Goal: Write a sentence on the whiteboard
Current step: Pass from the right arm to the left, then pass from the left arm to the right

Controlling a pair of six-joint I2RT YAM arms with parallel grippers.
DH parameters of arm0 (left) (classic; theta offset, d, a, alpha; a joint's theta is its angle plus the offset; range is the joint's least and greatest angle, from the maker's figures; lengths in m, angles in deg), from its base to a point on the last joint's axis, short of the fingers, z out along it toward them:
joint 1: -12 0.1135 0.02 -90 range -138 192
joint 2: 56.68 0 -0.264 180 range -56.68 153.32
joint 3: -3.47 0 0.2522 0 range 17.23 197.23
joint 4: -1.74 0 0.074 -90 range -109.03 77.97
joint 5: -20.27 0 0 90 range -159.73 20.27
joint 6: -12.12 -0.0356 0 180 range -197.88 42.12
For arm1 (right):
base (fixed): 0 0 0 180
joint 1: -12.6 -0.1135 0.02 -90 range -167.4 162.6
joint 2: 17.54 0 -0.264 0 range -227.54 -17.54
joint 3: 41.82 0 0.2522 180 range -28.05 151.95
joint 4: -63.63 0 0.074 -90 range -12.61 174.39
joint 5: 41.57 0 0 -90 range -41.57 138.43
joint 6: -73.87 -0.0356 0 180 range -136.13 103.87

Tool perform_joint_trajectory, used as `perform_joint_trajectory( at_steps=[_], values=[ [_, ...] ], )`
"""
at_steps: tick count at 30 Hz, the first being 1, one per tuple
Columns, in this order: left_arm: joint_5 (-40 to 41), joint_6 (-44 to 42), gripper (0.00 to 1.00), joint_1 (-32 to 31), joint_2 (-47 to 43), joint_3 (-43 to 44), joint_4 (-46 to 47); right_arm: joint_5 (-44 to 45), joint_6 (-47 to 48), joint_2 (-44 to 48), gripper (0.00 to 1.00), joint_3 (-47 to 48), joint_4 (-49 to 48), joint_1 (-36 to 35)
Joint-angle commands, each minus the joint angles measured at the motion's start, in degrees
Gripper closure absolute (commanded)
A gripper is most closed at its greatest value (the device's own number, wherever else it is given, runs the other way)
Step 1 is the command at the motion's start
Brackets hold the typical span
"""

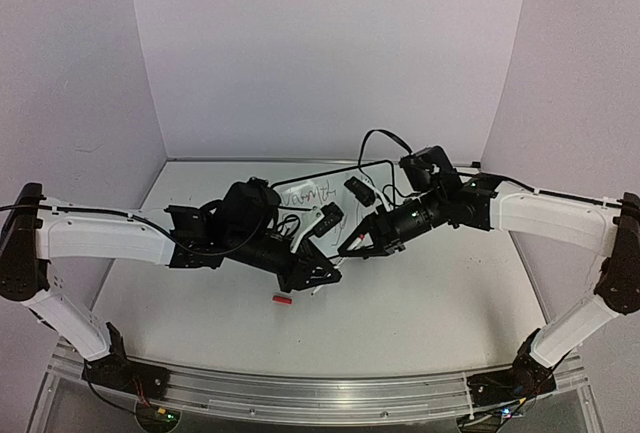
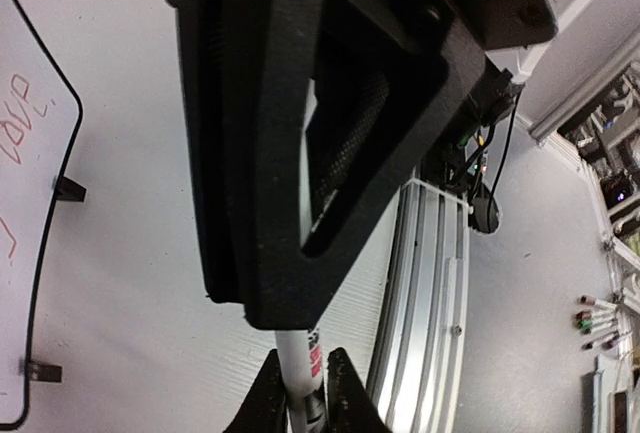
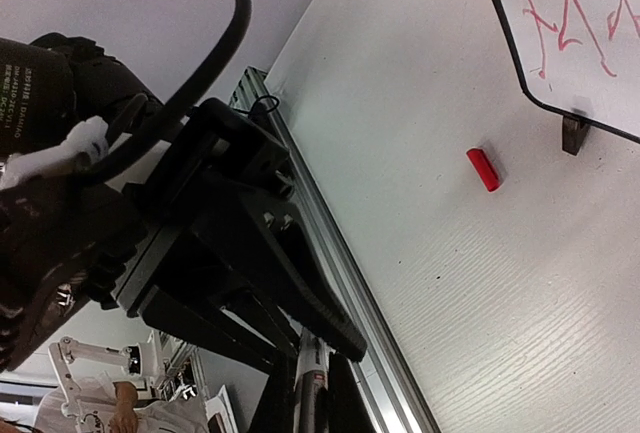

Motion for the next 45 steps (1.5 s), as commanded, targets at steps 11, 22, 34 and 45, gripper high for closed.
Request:
perform_joint_trajectory(
  at_steps=[11,22,34,45],
  values=[
    [1.2,9.5,1.0,-0.6,-0.3,0.2,14.4,13.7,-10.7,7.0,0.47,-7.0,-14.4,-0.4],
    [3.8,18.2,1.0,-0.6,1.0,1.8,16.9,27.1,-20.3,16.2,0.6,-18.6,-29.1,-0.9],
    [4.6,20.2,1.0,-0.6,2.4,4.5,16.5,28.2,-20.0,13.4,0.98,-18.1,-31.7,-2.4],
    [12.6,-0.4,0.29,0.7,-3.8,-3.1,-3.7,48.8,-12.8,20.3,1.0,-17.3,-11.9,-0.9]
  ],
)
